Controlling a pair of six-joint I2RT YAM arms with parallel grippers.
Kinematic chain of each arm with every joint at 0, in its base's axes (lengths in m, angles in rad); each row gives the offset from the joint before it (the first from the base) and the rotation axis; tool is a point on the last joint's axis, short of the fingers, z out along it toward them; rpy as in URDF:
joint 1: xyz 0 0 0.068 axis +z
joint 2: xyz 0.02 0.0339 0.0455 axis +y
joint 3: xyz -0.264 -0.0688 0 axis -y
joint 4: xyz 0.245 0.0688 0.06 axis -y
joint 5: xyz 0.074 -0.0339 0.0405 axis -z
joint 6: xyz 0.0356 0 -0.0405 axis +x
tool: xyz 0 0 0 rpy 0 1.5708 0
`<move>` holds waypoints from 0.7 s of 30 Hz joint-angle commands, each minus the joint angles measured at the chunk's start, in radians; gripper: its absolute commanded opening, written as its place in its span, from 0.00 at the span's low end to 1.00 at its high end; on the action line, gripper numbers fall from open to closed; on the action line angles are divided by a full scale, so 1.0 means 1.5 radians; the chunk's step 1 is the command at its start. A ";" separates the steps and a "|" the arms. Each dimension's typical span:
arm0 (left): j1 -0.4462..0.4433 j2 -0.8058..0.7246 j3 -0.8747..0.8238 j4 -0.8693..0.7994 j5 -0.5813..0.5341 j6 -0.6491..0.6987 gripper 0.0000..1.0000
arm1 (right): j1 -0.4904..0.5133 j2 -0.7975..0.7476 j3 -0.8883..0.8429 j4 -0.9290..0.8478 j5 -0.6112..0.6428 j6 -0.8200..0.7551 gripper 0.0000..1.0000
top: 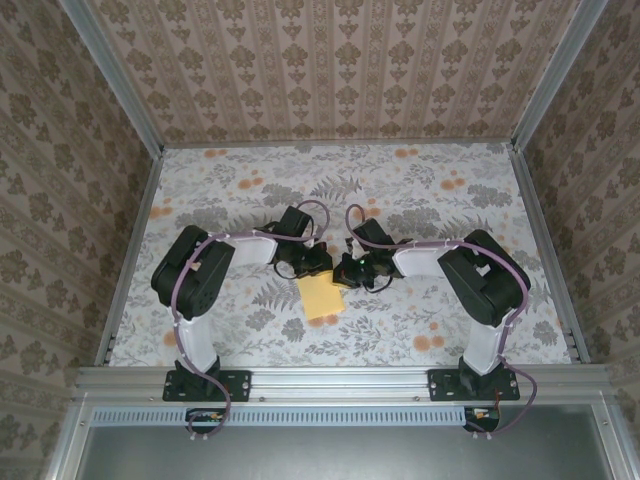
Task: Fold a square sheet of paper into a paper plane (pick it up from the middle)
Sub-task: First fold in half a square sheet of paper at the center of the table.
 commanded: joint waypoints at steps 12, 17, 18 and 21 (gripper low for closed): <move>0.028 0.025 -0.097 -0.001 -0.056 0.031 0.00 | 0.004 -0.027 -0.041 -0.101 -0.008 -0.015 0.00; 0.034 0.025 -0.122 0.018 -0.061 0.027 0.00 | 0.011 -0.061 -0.074 -0.142 -0.016 -0.028 0.00; 0.035 0.027 -0.124 0.020 -0.061 0.027 0.00 | 0.011 -0.069 -0.083 -0.143 -0.019 -0.028 0.00; 0.035 0.028 -0.126 0.027 -0.057 0.026 0.00 | 0.012 -0.087 -0.087 -0.135 -0.022 -0.030 0.00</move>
